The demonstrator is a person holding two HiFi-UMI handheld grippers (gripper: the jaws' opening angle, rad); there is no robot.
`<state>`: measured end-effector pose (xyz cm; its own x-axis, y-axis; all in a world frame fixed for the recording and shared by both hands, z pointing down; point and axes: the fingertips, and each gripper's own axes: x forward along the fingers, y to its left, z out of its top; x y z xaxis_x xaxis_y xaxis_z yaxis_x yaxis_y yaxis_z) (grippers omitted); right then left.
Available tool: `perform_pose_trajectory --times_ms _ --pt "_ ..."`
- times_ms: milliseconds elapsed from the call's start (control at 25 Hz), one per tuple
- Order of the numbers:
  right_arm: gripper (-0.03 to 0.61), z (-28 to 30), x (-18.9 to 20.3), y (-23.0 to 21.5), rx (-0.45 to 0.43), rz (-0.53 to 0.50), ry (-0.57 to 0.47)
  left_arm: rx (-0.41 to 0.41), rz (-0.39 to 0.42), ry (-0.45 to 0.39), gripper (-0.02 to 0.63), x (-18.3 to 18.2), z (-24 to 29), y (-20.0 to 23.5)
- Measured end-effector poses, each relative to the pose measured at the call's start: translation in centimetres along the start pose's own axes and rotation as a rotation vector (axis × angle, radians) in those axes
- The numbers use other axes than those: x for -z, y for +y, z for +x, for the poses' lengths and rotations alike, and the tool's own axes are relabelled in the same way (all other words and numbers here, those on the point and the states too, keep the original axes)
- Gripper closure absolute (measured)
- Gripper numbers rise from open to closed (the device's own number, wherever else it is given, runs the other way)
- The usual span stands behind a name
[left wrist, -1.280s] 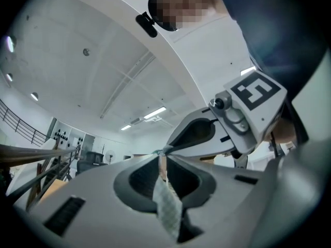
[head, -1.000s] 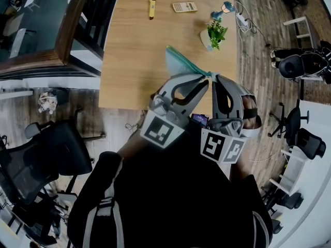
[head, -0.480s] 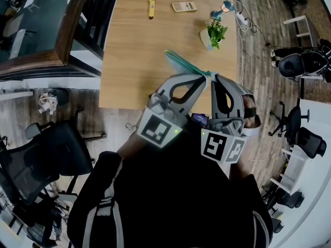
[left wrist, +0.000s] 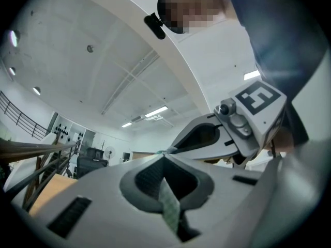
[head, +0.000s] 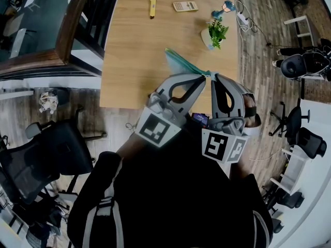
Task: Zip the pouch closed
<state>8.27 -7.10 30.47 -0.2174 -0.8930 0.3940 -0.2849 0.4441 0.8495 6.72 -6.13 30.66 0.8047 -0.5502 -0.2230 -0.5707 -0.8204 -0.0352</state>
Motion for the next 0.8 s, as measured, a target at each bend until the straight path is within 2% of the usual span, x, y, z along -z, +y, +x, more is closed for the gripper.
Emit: perform_pose_trajectory --times_ms 400,600,800 --pt "0.558 0.4 0.3 0.3 -0.033 0.027 -0.015 0.007 -0.054 0.019 0.613 0.6 -0.1 0.4" --pt "0.560 0.2 0.3 0.6 -0.051 0.038 -0.024 -0.024 -0.217 0.005 0.612 0.9 -0.3 0.6" --pt "0.560 0.0 0.5 1.0 -0.077 0.060 -0.031 -0.025 -0.253 0.005 0.614 1.1 -0.4 0.6"
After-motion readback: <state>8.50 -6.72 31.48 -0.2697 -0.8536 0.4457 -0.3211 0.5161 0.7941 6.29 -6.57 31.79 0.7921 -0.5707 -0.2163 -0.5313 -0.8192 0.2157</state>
